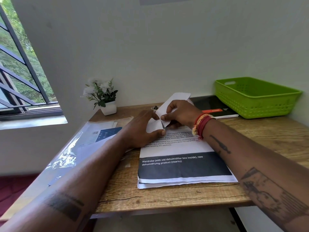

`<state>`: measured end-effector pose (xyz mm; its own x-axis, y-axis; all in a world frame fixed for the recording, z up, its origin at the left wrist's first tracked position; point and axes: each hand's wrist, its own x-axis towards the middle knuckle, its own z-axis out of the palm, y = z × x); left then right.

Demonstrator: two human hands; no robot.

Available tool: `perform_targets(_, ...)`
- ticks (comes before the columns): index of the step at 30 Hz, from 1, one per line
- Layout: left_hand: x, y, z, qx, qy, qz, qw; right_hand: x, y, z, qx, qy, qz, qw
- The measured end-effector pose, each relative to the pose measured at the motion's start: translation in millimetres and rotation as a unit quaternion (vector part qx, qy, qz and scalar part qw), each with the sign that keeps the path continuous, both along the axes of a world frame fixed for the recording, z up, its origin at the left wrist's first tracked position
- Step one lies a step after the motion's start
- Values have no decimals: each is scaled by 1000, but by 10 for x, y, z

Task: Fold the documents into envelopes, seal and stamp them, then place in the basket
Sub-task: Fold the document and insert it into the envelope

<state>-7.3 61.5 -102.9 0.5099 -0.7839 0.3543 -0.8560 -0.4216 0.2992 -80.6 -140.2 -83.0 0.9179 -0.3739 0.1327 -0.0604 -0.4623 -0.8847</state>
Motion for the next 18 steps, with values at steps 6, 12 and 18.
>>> perform_targets(6, 1, 13, 34, 5, -45, 8, 999, -54, 11, 26, 83, 56, 83, 992)
perform_targets(12, -11, 9, 63, 24, -83, 16, 996, -85, -140, 111, 130, 17, 29, 991)
perform_targets(18, -38, 2, 116, 22, -121, 20, 992, -57, -101, 42, 124, 6, 28, 992)
